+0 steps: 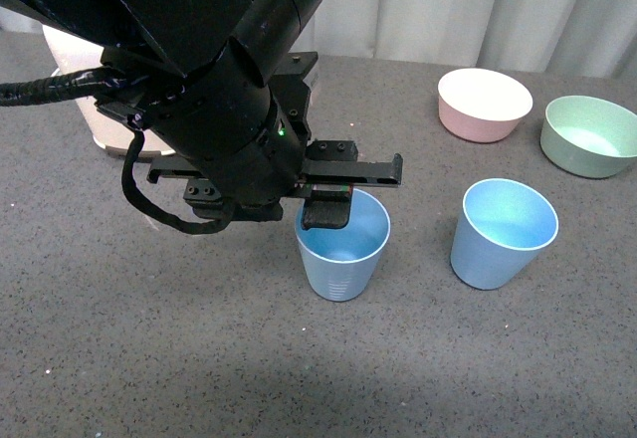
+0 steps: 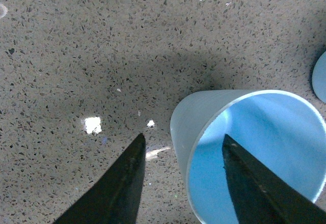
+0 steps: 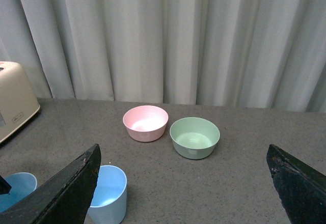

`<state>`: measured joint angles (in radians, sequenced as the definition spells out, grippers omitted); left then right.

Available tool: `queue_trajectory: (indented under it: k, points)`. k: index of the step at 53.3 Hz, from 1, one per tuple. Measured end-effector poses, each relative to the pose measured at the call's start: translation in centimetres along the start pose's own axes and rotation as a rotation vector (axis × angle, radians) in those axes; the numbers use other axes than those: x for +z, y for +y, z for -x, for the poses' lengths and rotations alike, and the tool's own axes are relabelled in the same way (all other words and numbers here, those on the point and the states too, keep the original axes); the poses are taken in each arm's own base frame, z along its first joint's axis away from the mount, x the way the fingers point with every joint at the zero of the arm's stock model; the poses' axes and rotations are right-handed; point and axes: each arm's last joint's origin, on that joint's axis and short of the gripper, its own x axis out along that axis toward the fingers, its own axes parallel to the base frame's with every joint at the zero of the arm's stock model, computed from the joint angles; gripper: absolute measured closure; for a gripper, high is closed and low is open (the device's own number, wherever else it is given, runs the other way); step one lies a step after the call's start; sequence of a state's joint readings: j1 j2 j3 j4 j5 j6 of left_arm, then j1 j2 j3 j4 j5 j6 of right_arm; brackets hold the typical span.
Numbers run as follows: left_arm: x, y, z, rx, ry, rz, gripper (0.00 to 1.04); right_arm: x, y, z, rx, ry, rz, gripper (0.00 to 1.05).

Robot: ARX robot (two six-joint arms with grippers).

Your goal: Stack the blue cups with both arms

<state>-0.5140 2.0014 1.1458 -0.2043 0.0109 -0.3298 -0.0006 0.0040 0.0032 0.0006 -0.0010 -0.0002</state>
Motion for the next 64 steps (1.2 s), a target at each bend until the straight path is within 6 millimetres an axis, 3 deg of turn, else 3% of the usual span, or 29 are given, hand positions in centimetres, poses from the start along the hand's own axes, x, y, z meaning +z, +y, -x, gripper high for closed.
queue_trajectory:
  k: [9,17,19,23,29,33,37,39,46,53,64]
  points:
    - [1.0,0.0,2.7,-0.025,-0.088,0.033,0.24,0.0,0.0,0.0,0.0,0.0,0.0,0.1]
    - [1.4,0.1,3.6,-0.033,-0.119,0.046,0.05,0.0,0.0,0.0,0.0,0.0,0.0,0.1]
    - [1.3,0.1,3.2,-0.004,-0.156,0.026,0.07,0.0,0.0,0.0,0.0,0.0,0.0,0.1]
    - [0.3,1.0,2.2,0.157,-0.415,-0.033,0.18,0.0,0.0,0.0,0.0,0.0,0.0,0.1]
    - [-2.9,3.8,2.5,0.291,-0.701,-0.048,0.34,0.0,0.0,0.0,0.0,0.0,0.0,0.1]
    - [-4.0,5.3,4.7,0.287,-0.891,-0.024,0.45,0.0,0.0,0.0,-0.003,0.0,0.0,0.1]
    - [-4.5,6.9,9.5,0.271,-1.103,0.002,0.62,0.0,0.0,0.0,-0.002,0.0,0.0,0.1]
    - [-5.2,7.5,10.9,0.27,-1.135,-0.001,0.71,0.0,0.0,0.0,0.0,0.0,0.0,0.1]
    - [-8.9,9.7,11.8,0.285,-1.077,-0.015,1.01,0.0,0.0,0.0,0.001,0.0,0.0,0.1]
    - [-11.2,10.9,13.6,0.281,-1.091,-0.024,1.01,0.0,0.0,0.0,0.0,0.0,0.0,0.1]
    - [-13.6,11.8,14.9,0.291,-1.082,-0.02,1.01,0.0,0.0,0.0,0.0,0.0,0.0,0.1]
